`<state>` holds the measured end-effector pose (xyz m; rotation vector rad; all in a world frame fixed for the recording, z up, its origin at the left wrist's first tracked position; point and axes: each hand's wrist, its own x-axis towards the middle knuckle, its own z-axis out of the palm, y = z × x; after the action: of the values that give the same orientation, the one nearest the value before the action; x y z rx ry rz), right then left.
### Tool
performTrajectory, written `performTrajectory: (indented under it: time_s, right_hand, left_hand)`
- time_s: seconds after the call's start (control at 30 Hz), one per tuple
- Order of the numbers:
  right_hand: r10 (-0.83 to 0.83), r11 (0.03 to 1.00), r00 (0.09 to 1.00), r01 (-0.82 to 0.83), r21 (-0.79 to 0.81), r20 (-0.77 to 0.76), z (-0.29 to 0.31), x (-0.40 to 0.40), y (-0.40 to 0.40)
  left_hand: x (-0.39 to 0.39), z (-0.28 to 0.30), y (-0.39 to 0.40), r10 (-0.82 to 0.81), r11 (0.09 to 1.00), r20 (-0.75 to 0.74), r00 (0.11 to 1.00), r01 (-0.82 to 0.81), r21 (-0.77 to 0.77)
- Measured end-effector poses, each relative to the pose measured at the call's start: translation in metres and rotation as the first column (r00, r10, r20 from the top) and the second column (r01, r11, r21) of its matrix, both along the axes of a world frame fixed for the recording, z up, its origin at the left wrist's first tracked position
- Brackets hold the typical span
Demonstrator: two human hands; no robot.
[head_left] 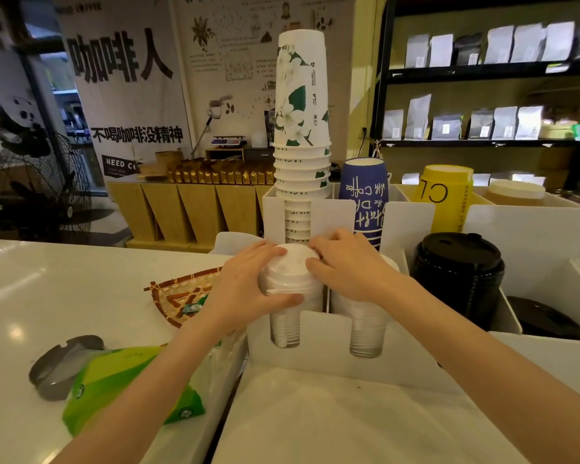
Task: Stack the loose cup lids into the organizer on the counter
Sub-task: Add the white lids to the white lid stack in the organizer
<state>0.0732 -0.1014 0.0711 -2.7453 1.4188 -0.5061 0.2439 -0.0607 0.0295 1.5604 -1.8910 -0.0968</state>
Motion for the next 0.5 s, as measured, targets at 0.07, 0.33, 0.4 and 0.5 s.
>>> performTrajectory:
  time_s: [0.07, 0.33, 0.4, 0.5]
  right_hand:
    - [-0.001, 0.999, 0.998, -0.002, -0.041, -0.061, -0.0017, 0.0006, -0.0018]
    - [0.015, 0.995, 0.993, -0.026, -0.092, -0.114, -0.0051, 0.0023, -0.0028]
    - [0.023, 0.996, 0.993, -0.033, -0.079, -0.116, -0.0037, 0.0032, -0.0019]
    - [0.031, 0.994, 0.991, -0.044, -0.1, -0.132, -0.002, 0.0054, -0.0011]
  left_hand:
    - [0.0006, -0.0039, -0.0017, 0.012, 1.0, 0.036, 0.999, -0.012, 0.015]
    - [0.0023, -0.011, -0.0013, 0.03, 1.0, 0.162, 0.986, -0.031, 0.0]
    - [0.0029, -0.0113, -0.0014, 0.032, 0.999, 0.176, 0.984, -0.032, -0.002]
    - [0.0028, -0.0104, 0.0003, 0.039, 0.999, 0.176, 0.984, -0.035, -0.025]
